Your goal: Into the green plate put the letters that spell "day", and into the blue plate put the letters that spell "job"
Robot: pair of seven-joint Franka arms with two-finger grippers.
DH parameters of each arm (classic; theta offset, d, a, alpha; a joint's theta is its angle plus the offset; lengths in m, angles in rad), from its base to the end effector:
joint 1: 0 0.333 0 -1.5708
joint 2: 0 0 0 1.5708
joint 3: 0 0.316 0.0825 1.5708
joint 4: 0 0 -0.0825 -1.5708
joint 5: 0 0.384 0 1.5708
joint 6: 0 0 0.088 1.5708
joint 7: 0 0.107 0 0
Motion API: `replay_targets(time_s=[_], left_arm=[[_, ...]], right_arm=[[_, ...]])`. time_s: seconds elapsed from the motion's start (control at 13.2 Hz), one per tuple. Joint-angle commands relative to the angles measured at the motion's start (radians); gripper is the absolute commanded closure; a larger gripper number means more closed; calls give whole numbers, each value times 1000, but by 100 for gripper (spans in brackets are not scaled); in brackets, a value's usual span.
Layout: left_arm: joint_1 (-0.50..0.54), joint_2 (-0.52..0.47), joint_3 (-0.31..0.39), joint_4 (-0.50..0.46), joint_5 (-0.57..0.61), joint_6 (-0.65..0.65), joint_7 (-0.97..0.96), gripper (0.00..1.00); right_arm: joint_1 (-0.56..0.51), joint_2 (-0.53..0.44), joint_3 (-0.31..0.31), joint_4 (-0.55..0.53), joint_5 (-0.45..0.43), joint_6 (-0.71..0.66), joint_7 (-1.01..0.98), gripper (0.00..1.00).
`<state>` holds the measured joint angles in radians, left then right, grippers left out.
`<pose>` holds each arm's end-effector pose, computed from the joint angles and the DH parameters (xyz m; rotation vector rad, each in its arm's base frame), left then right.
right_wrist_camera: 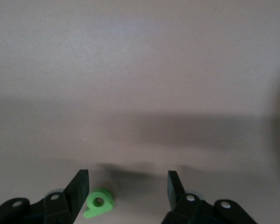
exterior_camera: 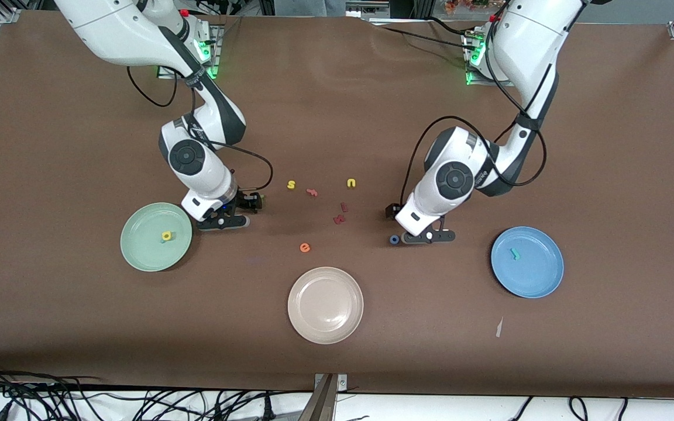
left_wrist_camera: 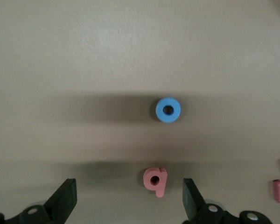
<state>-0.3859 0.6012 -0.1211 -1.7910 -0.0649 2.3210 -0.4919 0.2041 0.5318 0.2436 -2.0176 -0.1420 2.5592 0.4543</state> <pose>0.5698 -0.3117 0.2116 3.0673 0.0760 -0.1765 0.5458 0.2616 0.1939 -3.0877 -0.1188 -0.0139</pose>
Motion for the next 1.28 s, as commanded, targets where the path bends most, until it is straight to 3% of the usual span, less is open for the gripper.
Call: replay_targets(time_s=[0.0,0.3,0.6,0.68,0.98,1.06,1.21], left_arm=[[-40,-46,4,-47,36,14,-7,1],[-85,-15,4,-83,39,130,-21,2],[-76,-9,8,-76,40,129,67,3],[-74,-9,9,-74,40,130,84,3],[-73,8,9,-71,48,132,114,5],[-74,17,9,-71,48,132,113,5],[-79,26,11,-73,50,141,115,5]], right_arm=[[56,2,-3,-20,2,30,79,23],[74,19,-6,-23,-8,59,103,24],[72,14,-7,-43,-47,61,104,27],[72,14,-7,-50,-48,62,103,33],[72,10,-7,-58,-51,62,96,76],[72,10,-7,-59,-51,62,95,84],[71,8,-9,-59,-65,62,93,90]])
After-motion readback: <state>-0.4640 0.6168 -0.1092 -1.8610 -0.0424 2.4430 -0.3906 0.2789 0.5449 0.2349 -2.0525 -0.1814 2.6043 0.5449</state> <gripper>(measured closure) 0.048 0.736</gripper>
